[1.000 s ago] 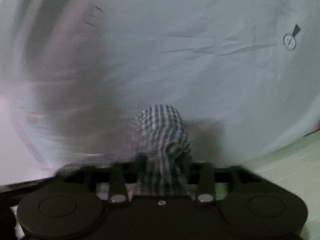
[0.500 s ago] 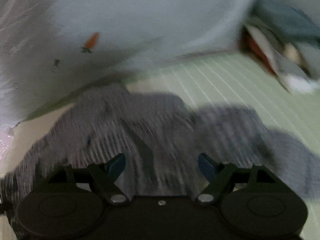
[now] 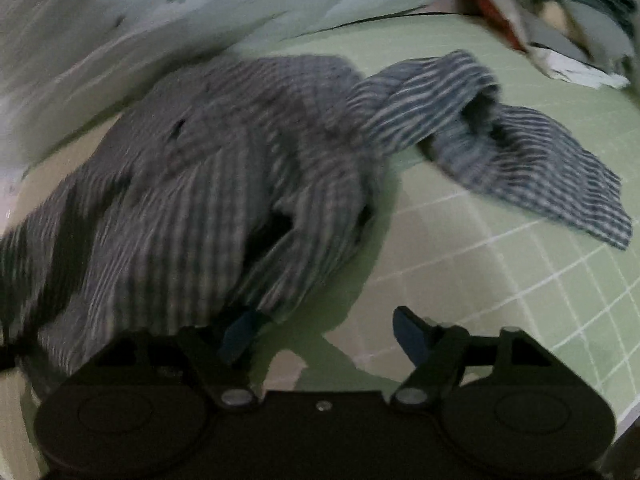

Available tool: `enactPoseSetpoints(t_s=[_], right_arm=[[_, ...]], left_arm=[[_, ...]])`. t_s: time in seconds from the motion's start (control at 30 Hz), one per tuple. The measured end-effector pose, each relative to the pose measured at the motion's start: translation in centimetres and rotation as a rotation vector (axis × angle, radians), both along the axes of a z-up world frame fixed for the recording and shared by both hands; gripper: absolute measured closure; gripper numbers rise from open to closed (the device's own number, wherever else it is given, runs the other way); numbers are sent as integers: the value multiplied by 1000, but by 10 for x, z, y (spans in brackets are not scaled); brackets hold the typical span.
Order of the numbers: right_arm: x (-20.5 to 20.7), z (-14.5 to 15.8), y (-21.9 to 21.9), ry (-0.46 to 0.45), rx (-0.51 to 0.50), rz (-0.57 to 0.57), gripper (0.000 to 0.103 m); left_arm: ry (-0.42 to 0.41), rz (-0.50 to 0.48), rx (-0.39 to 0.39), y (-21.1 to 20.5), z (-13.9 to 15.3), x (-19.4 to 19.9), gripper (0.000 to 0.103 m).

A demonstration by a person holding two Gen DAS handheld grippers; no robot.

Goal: Fold clothes

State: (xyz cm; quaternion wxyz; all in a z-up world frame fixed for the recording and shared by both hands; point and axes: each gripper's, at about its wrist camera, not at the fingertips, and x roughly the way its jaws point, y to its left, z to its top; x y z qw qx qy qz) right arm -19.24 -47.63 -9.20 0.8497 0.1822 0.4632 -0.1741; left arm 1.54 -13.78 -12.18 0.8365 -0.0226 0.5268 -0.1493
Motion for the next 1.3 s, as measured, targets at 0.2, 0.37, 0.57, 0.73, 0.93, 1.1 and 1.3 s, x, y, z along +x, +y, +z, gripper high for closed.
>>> enactPoseSetpoints(t_s=[0.2,0.37,0.57,0.73,0.93,1.1,1.3], right_arm=[[0,0,8,-19,-13,1,35],[-3,7,-8,-53,-4,-80,35],[2,12,-12,-96,33,-57,35],[12,10,-12,-124,143,-22,34],[33,-2,-2,-110,262,56,31],[39,-11,3,-99,298,114,76],[25,5,-6,-164,250,130,101]], left_arm=[[-21,-39,-7,-4,2,12,100],[-127,95,17,28,28,40,98],[-82,120,55,42,31,33,57],[34,64,67,41,11,-24,40],[100,-7,47,25,-4,-67,39],[69,-28,22,11,-2,-79,56],[79,30,-13,13,-6,-82,102]])
